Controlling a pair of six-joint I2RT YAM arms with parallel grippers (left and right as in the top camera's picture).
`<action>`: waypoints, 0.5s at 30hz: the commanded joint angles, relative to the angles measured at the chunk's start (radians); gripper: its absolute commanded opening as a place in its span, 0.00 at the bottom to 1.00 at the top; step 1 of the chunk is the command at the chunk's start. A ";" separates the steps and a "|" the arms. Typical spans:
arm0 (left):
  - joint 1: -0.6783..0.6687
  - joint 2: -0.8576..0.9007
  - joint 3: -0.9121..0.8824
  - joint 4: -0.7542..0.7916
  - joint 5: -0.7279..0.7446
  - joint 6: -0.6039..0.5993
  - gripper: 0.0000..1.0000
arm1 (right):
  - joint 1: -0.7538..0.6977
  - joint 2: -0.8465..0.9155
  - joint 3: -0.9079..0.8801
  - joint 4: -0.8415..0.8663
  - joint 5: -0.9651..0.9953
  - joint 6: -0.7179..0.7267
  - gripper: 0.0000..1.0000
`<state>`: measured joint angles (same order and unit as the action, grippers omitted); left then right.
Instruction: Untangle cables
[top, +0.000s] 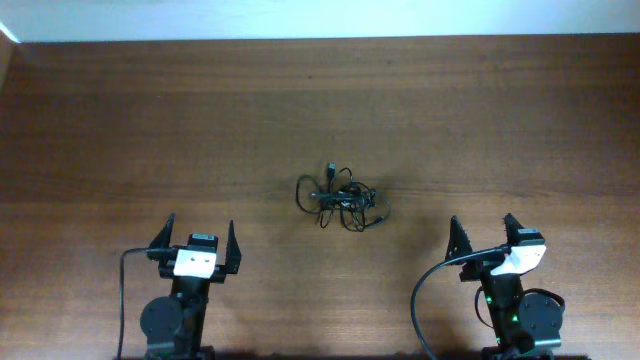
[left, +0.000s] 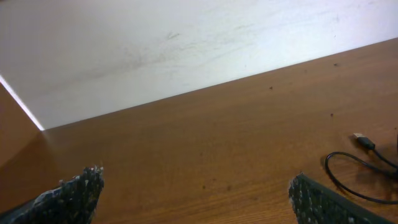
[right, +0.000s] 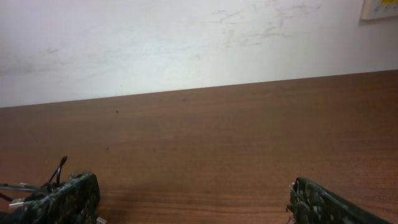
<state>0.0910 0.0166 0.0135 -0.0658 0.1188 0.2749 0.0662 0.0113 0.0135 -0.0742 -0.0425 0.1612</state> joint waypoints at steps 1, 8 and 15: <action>-0.003 -0.011 -0.004 0.006 -0.004 -0.027 0.99 | 0.006 -0.008 -0.008 0.003 -0.022 0.011 0.99; -0.003 -0.011 -0.004 0.016 -0.004 -0.027 0.99 | 0.006 -0.008 -0.006 0.003 -0.044 0.011 0.99; -0.003 -0.011 -0.004 0.039 -0.004 -0.027 0.99 | 0.006 -0.008 0.014 0.003 -0.059 0.011 0.99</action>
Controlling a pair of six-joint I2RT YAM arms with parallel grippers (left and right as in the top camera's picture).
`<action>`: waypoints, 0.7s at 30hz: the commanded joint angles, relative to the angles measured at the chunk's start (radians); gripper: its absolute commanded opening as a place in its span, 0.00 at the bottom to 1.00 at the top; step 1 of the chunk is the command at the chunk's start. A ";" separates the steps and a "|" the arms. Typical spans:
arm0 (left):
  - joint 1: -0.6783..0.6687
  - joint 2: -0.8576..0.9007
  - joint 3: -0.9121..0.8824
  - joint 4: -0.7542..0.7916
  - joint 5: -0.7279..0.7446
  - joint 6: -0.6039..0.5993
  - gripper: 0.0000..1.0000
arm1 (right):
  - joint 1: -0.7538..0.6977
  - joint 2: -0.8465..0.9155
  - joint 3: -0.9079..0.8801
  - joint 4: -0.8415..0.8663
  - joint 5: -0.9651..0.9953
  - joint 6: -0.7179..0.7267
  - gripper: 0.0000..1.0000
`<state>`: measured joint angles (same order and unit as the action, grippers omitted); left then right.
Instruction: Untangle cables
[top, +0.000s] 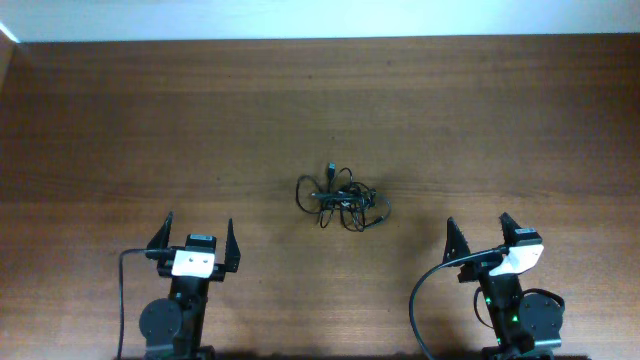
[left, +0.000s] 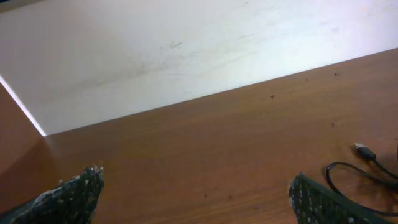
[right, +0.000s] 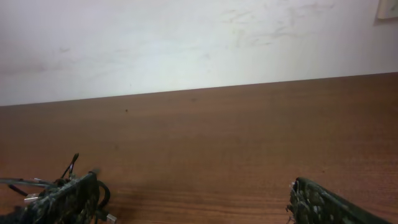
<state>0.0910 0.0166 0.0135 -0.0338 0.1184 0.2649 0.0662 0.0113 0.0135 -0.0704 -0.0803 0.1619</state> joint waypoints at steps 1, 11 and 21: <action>-0.003 -0.011 -0.004 0.006 -0.003 -0.018 0.99 | 0.006 -0.008 0.018 -0.001 -0.021 0.010 0.99; -0.003 0.213 0.208 -0.039 0.010 -0.071 0.99 | 0.006 0.064 0.264 -0.170 -0.074 -0.028 0.99; -0.003 0.801 0.816 -0.375 0.167 -0.069 0.99 | 0.006 0.436 0.707 -0.474 -0.104 -0.035 0.99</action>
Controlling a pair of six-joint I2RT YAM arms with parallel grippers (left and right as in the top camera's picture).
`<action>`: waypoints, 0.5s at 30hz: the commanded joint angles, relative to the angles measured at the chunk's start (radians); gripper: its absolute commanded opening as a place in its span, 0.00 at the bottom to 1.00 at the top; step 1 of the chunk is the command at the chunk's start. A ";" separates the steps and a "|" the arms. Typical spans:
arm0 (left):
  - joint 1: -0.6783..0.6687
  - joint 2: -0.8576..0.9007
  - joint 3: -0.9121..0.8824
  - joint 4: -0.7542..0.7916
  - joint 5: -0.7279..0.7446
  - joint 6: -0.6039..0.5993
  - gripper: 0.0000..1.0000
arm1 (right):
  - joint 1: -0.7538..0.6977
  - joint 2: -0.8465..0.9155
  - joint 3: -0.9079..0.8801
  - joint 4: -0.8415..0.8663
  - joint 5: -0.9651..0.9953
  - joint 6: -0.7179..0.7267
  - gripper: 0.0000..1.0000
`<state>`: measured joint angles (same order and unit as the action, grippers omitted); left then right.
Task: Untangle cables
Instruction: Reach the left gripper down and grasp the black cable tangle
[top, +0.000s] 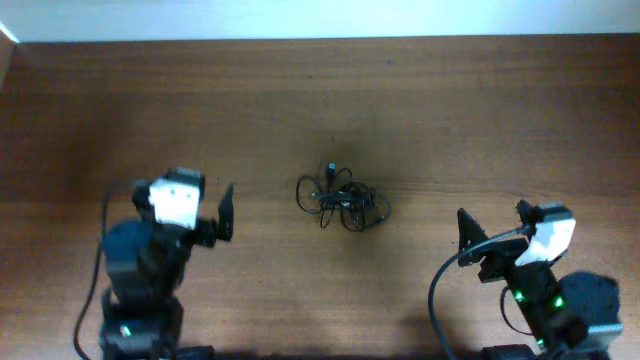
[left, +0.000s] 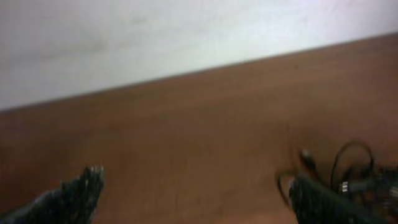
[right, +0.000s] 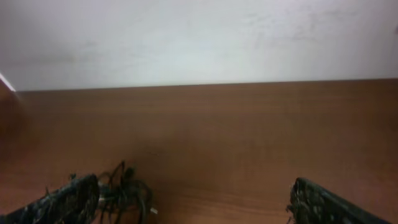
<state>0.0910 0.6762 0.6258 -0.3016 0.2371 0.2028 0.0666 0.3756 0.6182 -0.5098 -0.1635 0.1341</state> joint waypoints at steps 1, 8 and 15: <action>-0.003 0.226 0.321 -0.200 0.055 -0.007 0.99 | 0.005 0.126 0.163 -0.080 -0.021 -0.007 0.99; -0.083 0.705 0.935 -0.665 0.069 -0.007 0.99 | 0.005 0.528 0.590 -0.429 -0.072 -0.007 0.99; -0.183 0.998 1.144 -0.812 0.092 -0.008 0.99 | -0.069 0.826 0.848 -0.652 -0.105 -0.009 0.99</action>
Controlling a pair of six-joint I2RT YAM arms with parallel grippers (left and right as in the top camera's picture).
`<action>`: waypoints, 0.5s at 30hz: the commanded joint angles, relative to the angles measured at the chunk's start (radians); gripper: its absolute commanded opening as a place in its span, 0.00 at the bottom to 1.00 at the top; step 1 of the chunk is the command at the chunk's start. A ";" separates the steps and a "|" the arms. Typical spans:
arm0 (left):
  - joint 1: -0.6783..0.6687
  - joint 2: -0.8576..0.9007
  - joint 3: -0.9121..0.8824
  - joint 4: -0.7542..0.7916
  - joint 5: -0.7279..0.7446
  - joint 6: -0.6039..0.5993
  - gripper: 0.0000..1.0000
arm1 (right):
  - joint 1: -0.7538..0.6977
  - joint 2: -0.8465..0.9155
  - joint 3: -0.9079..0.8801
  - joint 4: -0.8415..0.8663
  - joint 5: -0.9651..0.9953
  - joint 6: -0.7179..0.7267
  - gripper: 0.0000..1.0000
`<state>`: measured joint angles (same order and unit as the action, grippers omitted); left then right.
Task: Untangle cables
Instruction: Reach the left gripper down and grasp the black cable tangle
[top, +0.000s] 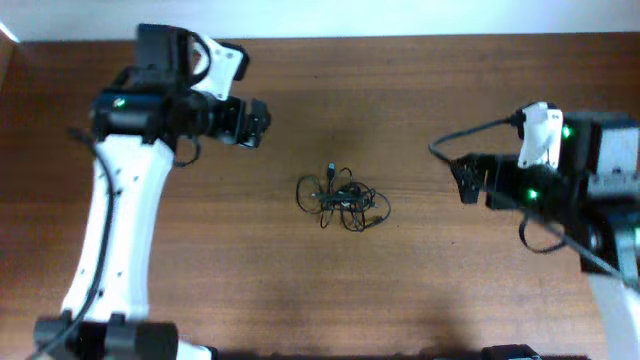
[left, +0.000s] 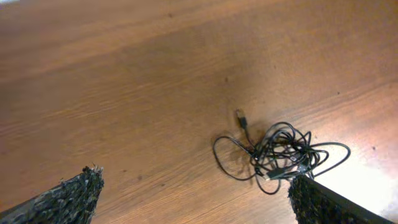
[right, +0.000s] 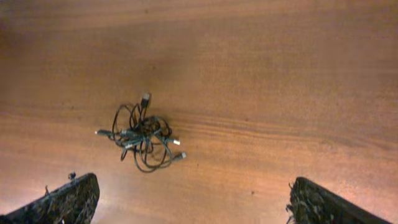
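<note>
A small knot of thin black cables (top: 343, 199) lies at the middle of the wooden table, one plug end sticking out toward the back. It also shows in the left wrist view as the cable bundle (left: 280, 152) and in the right wrist view as the cable bundle (right: 140, 134). My left gripper (top: 248, 122) hangs high, up and left of the knot, open and empty (left: 193, 202). My right gripper (top: 466, 180) hangs high to the right of the knot, open and empty (right: 189, 202).
The brown wooden table (top: 400, 290) runs to a white wall along its back edge (top: 400, 20). The left arm's white links (top: 110, 230) reach over the table's left side, the right arm's body (top: 590, 190) over the right side.
Both arms have risen and moved toward the table's back; their cameras now look down on the cable knot instead of across the table. Both grippers remain open. The cables have not moved.
Both arms first sat low at the front edge, grippers open, wrist cameras facing the wall. They stayed so a moment later. Then each had started lifting and turning inward. Now both hang high on either side of the untouched knot.
</note>
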<state>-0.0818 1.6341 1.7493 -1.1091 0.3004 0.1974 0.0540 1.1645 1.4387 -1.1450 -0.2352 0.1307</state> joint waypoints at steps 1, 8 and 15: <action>-0.010 0.056 0.021 -0.010 0.054 -0.002 0.99 | -0.092 0.052 0.027 -0.021 -0.032 -0.005 0.99; -0.010 0.125 0.021 -0.006 0.081 -0.002 0.91 | -0.232 0.087 0.026 -0.047 -0.102 -0.057 0.99; -0.075 0.182 0.021 0.005 0.078 -0.095 0.83 | -0.238 0.224 0.026 -0.101 -0.180 -0.056 1.00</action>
<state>-0.1123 1.7630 1.7515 -1.1107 0.3637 0.1665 -0.1764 1.3342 1.4498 -1.2354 -0.3542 0.0826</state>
